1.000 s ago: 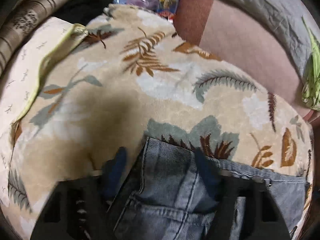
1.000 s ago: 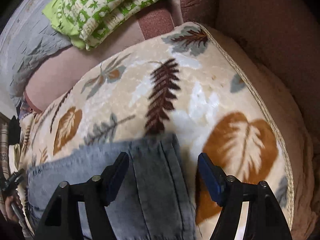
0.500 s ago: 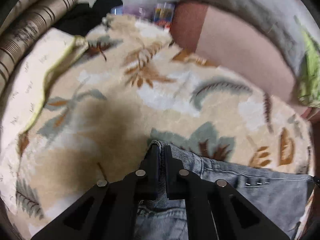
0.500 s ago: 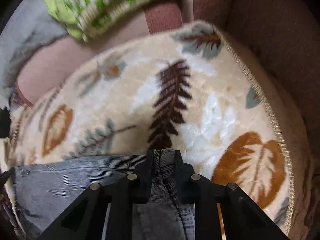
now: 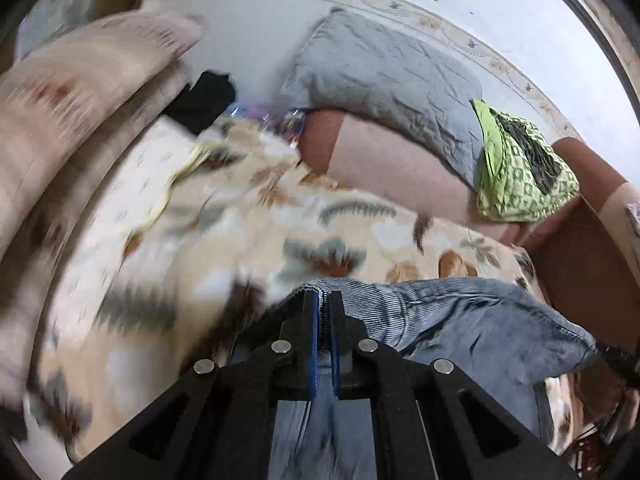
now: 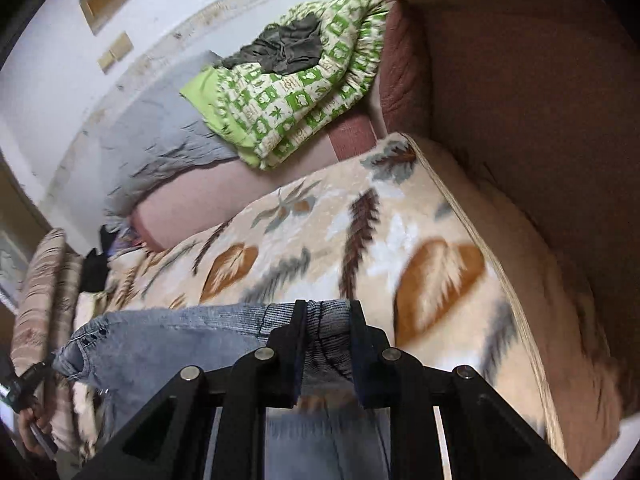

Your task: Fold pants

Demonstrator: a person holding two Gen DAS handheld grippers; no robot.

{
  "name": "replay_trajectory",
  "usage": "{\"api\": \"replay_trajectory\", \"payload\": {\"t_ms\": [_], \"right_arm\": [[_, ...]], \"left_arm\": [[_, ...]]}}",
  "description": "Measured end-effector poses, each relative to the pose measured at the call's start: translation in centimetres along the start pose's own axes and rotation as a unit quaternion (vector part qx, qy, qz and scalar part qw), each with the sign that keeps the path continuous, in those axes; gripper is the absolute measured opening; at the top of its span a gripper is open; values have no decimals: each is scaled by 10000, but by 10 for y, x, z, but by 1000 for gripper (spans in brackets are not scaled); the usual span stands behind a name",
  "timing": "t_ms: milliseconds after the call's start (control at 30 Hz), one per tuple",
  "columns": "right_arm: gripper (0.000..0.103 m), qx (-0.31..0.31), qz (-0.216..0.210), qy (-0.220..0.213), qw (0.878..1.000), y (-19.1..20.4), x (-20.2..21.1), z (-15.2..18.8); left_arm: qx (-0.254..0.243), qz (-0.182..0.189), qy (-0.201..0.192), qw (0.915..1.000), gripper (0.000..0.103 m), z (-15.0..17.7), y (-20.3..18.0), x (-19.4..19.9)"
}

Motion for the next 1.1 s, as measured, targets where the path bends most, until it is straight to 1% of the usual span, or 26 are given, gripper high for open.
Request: {"api": "replay_trajectory", "payload": {"t_ms": [67, 100, 133, 167, 200, 233, 267, 300, 333, 367, 400, 433, 500, 567, 600, 633, 667, 700, 733, 767, 867, 900, 967, 1000, 1033, 1100], "right_arm": [[21, -214, -54, 109, 9997, -14, 21, 45], [24, -414, -28, 251, 9988, -27, 28, 77], [24, -531, 14, 368, 9979, -36, 31, 98], [26, -754, 90, 558, 9955, -51, 34, 128], [28, -1069, 144, 752, 9913, -67, 34, 157], [40, -1280, 217, 874, 9877, -79, 35, 174], [57, -1532, 304, 927, 9834, -91, 38, 191], [58, -1755, 377, 841, 9802, -100, 45, 200], [58, -1930, 470, 631, 9780, -106, 55, 205], [59, -1992, 478, 468, 9777, -107, 62, 204], [60, -2068, 414, 244, 9772, -104, 70, 199], [63, -2090, 314, 130, 9773, -98, 73, 194], [67, -2029, 5, 75, 9792, -79, 70, 183], [68, -2045, -221, 175, 9785, -67, 60, 179], [69, -2087, -301, 253, 9772, -62, 51, 178], [68, -2135, -273, 305, 9761, -62, 42, 179], [68, -2212, -167, 362, 9744, -66, 36, 181], [68, -2349, -27, 462, 9709, -72, 28, 184], [68, -2568, 159, 653, 9641, -79, 19, 189], [68, -2650, 223, 702, 9614, -81, 17, 189], [68, -2115, 391, 504, 9753, -63, 26, 170], [68, -1759, 475, 460, 9822, -51, 30, 159], [68, -1324, 593, 480, 9883, -38, 29, 145], [68, -1074, 609, 489, 9911, -26, 24, 136], [68, -934, 565, 498, 9928, -18, 21, 132], [68, -649, 369, 640, 9952, 4, 7, 125]], "left_arm": [[159, 2, 393, 9991, 5, 46, 28, 3], [212, -34, 558, 9982, 5, 61, 37, 1], [337, -148, 857, 9956, 6, 86, 55, -5], [429, -326, 1115, 9923, 7, 105, 71, -12], [446, -597, 1308, 9886, 7, 119, 83, -17], [450, -1005, 1442, 9834, 7, 130, 98, -19], [525, -1253, 1465, 9798, 7, 134, 108, -18], [607, -1305, 1418, 9794, 7, 132, 114, -15], [704, -1315, 1322, 9799, 11, 127, 116, -10], [768, -1313, 1161, 9815, 15, 119, 113, -4], [712, -1292, 982, 9842, 27, 110, 103, 2], [598, -1211, 820, 9874, 43, 102, 89, 8], [366, -971, 554, 9931, 58, 95, 60, 16], [-57, -789, 328, 9963, 59, 92, 23, 17], [-304, -801, 265, 9960, 60, 97, 6, 14], [-565, -858, 262, 9944, 62, 103, -10, 3], [-776, -1001, 411, 9911, 62, 111, -19, -16], [-974, -1230, 672, 9853, 62, 122, -22, -37], [-1124, -1478, 1012, 9774, 62, 133, -22, -57], [-1081, -1624, 1295, 9722, 63, 144, -17, -75], [-771, -1525, 993, 9803, 64, 129, -13, -54], [-716, -1529, 831, 9821, 64, 123, -12, -47], [-552, -1535, 360, 9859, 64, 101, -10, -27], [-469, -1449, 298, 9879, 64, 94, -10, -22], [-381, -1269, 268, 9908, 64, 89, -11, -19], [-390, -1005, 298, 9937, 66, 84, -19, -20]]}}
Point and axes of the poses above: each gripper's, at about its wrist camera, not at the fingertips, and x roughly against the way its jaws point, y to its left, z to its underside, the point moved 5 cm from there along -x, roughly the way its jaws point, and after that the axes turned 14 degrees about -z, right-handed, at the moved point
